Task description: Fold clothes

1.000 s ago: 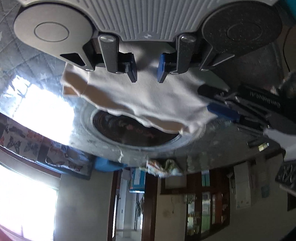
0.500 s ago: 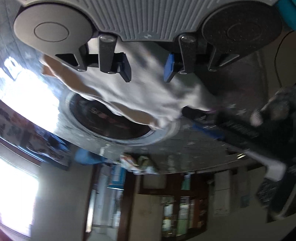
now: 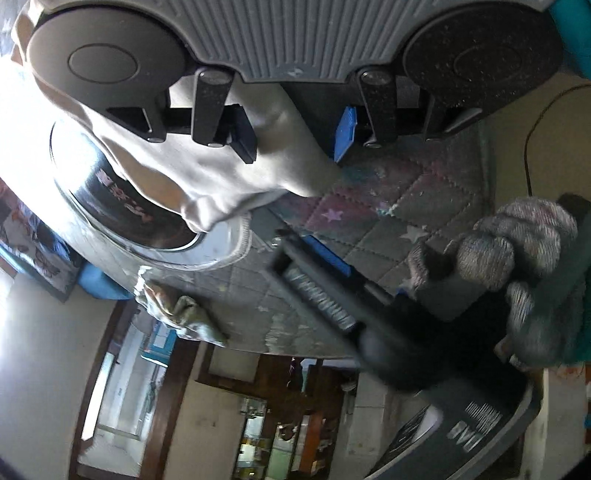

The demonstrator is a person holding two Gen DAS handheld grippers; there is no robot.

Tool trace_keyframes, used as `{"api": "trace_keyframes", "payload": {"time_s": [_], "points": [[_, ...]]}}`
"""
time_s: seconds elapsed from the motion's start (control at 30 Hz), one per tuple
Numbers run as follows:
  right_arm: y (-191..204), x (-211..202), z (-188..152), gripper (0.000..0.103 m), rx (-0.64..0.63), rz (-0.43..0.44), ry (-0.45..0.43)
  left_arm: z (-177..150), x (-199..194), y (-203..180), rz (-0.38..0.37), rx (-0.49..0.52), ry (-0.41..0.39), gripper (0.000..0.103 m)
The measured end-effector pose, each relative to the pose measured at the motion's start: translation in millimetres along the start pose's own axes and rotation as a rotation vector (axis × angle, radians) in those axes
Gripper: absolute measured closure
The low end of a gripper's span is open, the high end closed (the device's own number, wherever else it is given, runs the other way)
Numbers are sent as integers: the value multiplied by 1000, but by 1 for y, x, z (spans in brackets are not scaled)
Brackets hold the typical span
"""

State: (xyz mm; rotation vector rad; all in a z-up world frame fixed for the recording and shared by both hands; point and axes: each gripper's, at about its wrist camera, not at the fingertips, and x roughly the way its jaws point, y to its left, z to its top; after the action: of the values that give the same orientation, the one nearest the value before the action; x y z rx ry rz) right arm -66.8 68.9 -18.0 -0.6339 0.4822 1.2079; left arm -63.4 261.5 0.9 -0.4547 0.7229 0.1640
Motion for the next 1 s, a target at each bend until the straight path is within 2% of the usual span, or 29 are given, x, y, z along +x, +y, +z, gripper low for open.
{"api": "trace_keyframes", "payload": {"time_s": [0.07,0.13,0.2,0.27,0.3,0.5,0.67,0.8,0.9,1.0], "points": [[5,4,1,58,-18,-10,3,1,1,3,-15,-24,6,46],[5,5,2,65,-11,-18,3,2,2,4,-34,-52,12,44],[2,5,2,78,17,-28,2,3,2,5,-55,-81,19,44],[-8,1,2,88,87,-12,-7,3,3,6,-76,-110,25,42],[-14,-2,2,89,126,0,-13,4,4,5,-86,-126,29,40],[-38,-19,3,91,291,64,-69,7,11,1,-159,-240,61,34],[-45,-32,3,92,321,79,-111,11,24,-9,-213,-290,103,29],[-49,-36,-2,92,334,103,-126,13,35,-16,-225,-303,139,29],[-51,-40,-5,92,341,117,-136,13,42,-19,-238,-318,163,31],[-53,-43,-7,92,347,128,-145,12,45,-20,-255,-328,180,46]]}}
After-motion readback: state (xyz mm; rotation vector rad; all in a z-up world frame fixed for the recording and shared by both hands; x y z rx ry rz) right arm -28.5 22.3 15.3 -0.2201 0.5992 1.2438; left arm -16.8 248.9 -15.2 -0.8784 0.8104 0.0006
